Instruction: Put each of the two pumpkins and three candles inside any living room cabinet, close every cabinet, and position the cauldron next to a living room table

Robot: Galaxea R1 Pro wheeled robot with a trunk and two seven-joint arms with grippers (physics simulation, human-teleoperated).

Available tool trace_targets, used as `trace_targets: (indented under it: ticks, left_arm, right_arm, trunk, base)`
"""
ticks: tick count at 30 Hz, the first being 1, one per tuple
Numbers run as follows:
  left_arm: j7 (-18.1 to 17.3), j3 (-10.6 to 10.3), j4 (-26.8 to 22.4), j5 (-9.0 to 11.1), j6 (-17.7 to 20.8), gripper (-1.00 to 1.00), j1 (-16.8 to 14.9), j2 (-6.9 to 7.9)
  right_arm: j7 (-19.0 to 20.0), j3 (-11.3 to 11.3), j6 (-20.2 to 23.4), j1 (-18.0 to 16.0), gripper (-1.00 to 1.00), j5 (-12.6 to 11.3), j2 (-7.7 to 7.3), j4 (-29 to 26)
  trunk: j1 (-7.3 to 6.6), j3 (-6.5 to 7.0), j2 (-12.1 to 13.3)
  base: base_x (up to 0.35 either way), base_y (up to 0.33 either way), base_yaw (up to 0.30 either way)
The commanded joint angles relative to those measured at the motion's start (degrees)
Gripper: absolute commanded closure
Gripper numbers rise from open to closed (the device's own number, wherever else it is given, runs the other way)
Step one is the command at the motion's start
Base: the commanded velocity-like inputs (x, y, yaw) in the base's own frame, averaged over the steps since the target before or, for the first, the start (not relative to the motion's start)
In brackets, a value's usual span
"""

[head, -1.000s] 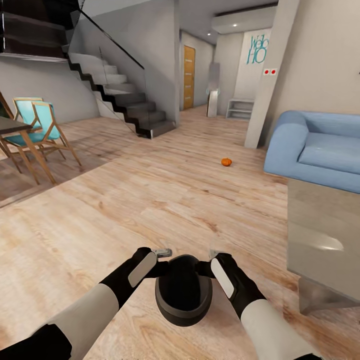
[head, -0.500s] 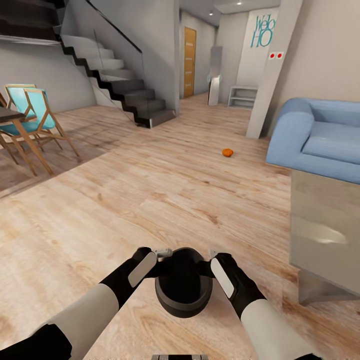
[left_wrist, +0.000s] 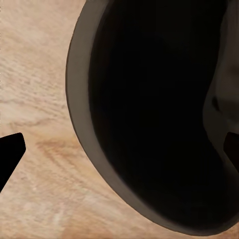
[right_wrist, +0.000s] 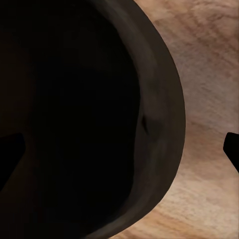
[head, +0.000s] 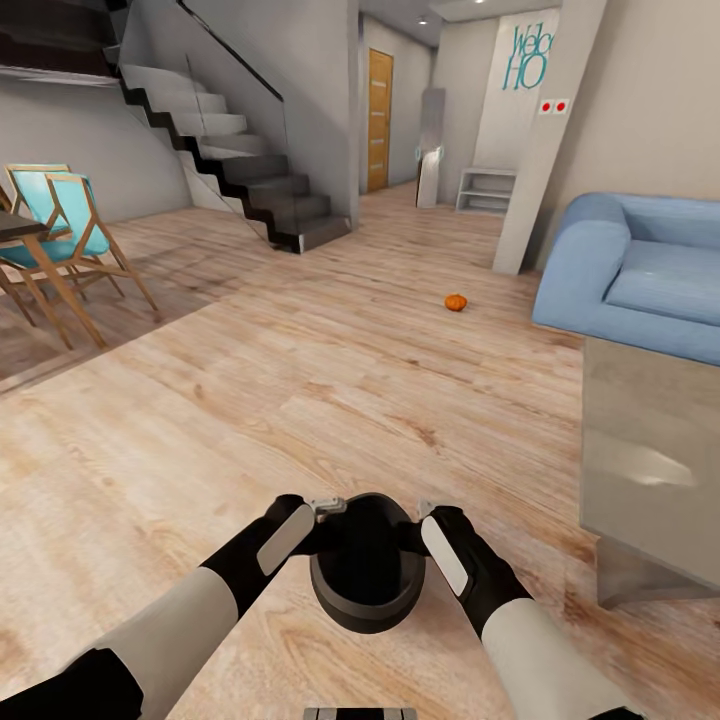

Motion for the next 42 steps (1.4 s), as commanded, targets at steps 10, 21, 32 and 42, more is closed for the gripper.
trace_targets:
  ticks: [10, 21, 32, 42]
  left_arm:
    - [0.48, -0.9, 0.08, 0.66, -1.12, -1.0, -0.01, 0.04]
    - [0.47, -0.96, -0.02, 0.66, -1.29, -1.0, 0.02, 0.12]
    - [0.47, -0.96, -0.03, 0.66, -1.34, -1.0, 0.02, 0.13]
    - [0.47, -1.68, 0.13, 0.66, -2.1, -1.0, 0.01, 0.11]
  right_arm:
    - [-0.55, 0.17, 0.12, -0.03, -1.0, -0.6, -0.03, 0.04]
    - [-0.63, 0.17, 0.12, -0.03, -1.0, -0.53, -0.03, 0.11]
    - [-0.64, 0.17, 0.1, -0.03, -1.0, -0.14, -0.05, 0.19]
    - [-0.64, 0.17, 0.04, -0.03, -1.0, 0.09, -0.11, 0.27]
  trunk:
    - [0.22, -2.04, -0.14]
    - [0.38, -3.37, -0.22]
    - [0.43, -3.82, -0.25]
    - [0.58, -5.15, -0.33]
  base:
    - [0.0, 0.0, 0.0]
    - [0.0, 0.0, 0.0]
    - [0.0, 0.0, 0.0]
    - [0.0, 0.0, 0.0]
